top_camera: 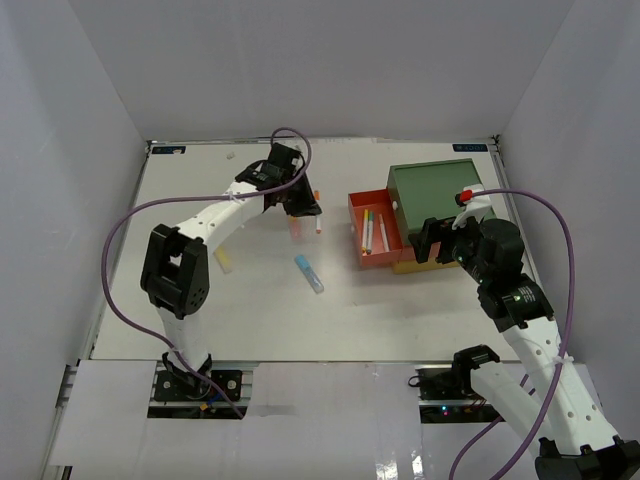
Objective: Sort the stationery into containers
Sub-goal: Pick up the pen from the center of the board, then place the pen in the drawer.
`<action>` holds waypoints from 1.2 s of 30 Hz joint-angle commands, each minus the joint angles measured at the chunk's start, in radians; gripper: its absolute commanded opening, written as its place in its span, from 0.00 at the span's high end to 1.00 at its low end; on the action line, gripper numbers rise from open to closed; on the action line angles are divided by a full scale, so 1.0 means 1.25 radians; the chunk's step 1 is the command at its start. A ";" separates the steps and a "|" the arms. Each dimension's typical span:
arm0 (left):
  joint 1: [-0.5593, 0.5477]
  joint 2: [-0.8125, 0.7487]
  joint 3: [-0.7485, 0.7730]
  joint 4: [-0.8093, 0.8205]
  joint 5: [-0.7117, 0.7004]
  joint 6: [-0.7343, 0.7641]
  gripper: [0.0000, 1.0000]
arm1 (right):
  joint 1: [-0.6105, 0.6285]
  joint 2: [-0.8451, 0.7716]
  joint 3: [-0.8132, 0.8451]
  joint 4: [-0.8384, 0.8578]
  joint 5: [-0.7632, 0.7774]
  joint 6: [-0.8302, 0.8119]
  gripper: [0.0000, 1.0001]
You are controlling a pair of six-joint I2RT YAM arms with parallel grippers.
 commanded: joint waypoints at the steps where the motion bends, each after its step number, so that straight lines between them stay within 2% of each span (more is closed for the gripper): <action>1: -0.046 -0.059 0.044 0.050 0.100 -0.082 0.89 | 0.001 -0.009 0.006 0.032 0.001 0.004 0.10; 5: -0.098 -0.049 0.089 0.093 0.108 -0.144 0.86 | 0.001 -0.008 0.007 0.031 0.001 0.006 0.10; 12: -0.165 0.027 0.170 0.101 0.122 -0.171 0.76 | 0.001 -0.009 0.012 0.029 0.001 0.009 0.10; 19: -0.219 0.088 0.237 0.102 0.128 -0.168 0.59 | 0.001 -0.003 0.014 0.026 -0.001 0.010 0.10; 20: -0.219 0.089 0.237 0.103 0.124 -0.167 0.53 | 0.001 0.000 0.014 0.024 -0.004 0.010 0.10; 27: -0.220 0.040 0.220 0.098 0.072 -0.117 0.35 | 0.001 0.032 0.050 0.006 -0.014 0.004 0.10; 31: -0.206 -0.036 0.190 0.088 0.030 -0.070 0.32 | 0.001 0.068 0.105 -0.015 -0.026 -0.002 0.10; 36: -0.153 -0.131 0.079 0.087 -0.007 0.012 0.34 | 0.001 0.103 0.154 -0.014 -0.037 -0.003 0.10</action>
